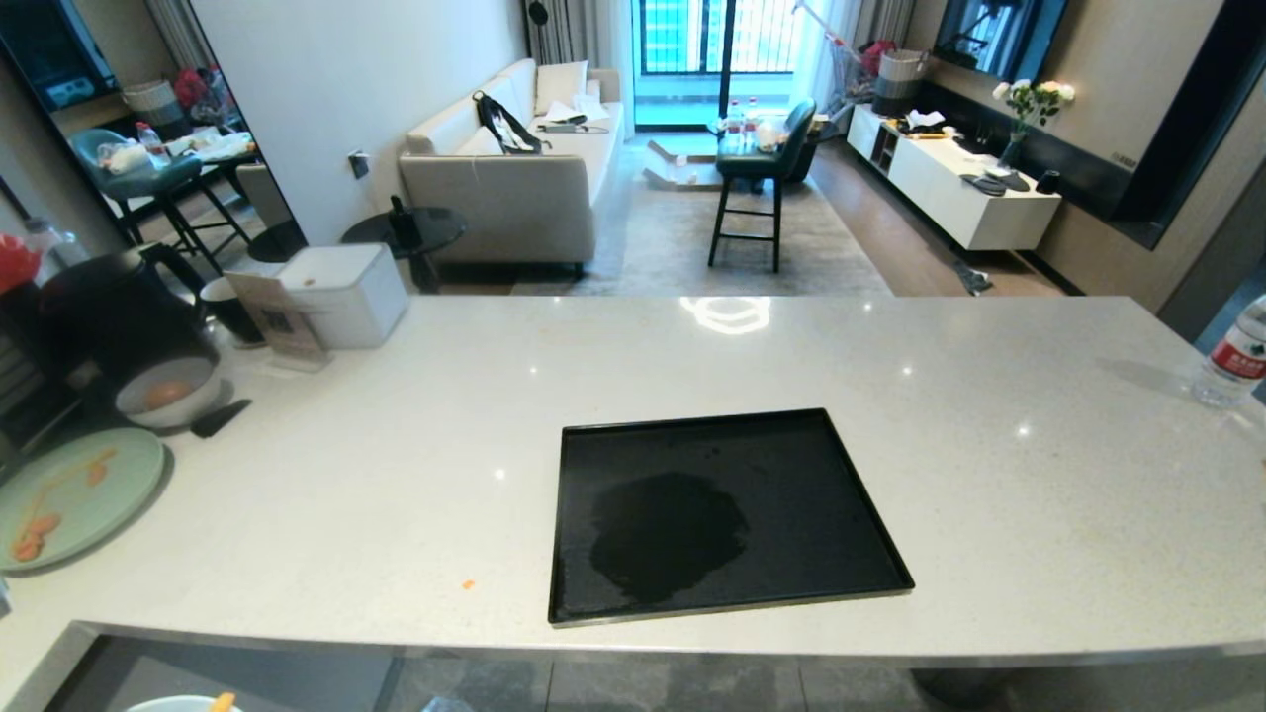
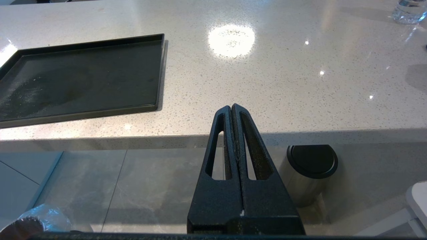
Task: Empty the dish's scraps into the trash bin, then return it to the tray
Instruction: Move the bowl over the trash can
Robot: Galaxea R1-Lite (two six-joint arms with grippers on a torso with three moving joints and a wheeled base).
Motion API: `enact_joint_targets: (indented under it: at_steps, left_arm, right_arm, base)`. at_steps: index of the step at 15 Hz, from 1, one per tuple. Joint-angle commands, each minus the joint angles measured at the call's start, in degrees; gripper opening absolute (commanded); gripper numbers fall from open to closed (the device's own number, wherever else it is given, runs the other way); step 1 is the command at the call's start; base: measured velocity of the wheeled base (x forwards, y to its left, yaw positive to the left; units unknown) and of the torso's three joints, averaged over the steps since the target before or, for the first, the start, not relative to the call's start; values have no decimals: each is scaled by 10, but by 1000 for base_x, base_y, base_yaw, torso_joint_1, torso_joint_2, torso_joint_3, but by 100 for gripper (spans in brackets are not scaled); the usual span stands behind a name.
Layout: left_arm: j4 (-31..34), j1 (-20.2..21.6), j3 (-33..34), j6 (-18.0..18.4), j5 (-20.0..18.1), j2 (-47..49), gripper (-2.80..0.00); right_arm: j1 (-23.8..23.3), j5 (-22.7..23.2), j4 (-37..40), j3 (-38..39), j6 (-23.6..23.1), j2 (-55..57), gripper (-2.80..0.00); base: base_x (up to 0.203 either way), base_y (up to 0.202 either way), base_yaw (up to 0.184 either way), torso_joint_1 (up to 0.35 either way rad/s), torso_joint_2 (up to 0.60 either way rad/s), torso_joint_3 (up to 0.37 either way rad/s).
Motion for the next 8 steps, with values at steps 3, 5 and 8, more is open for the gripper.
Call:
enact_joint_targets:
  at_steps: [3, 5, 8]
  left_arm:
    - [3, -7, 3, -12, 0, 2, -280]
    - [3, -9, 3, -12, 1, 1, -280]
    - [3, -10, 2, -12, 1, 1, -280]
  right_arm:
    - [0, 0, 0, 0, 0, 0, -280]
    - [0, 0, 0, 1, 0, 0, -280]
    - [0, 0, 0, 0, 0, 0, -280]
  base:
    - [0, 0, 0, 0, 0, 0]
    - [0, 0, 0, 0, 0, 0]
    - [0, 0, 0, 0, 0, 0]
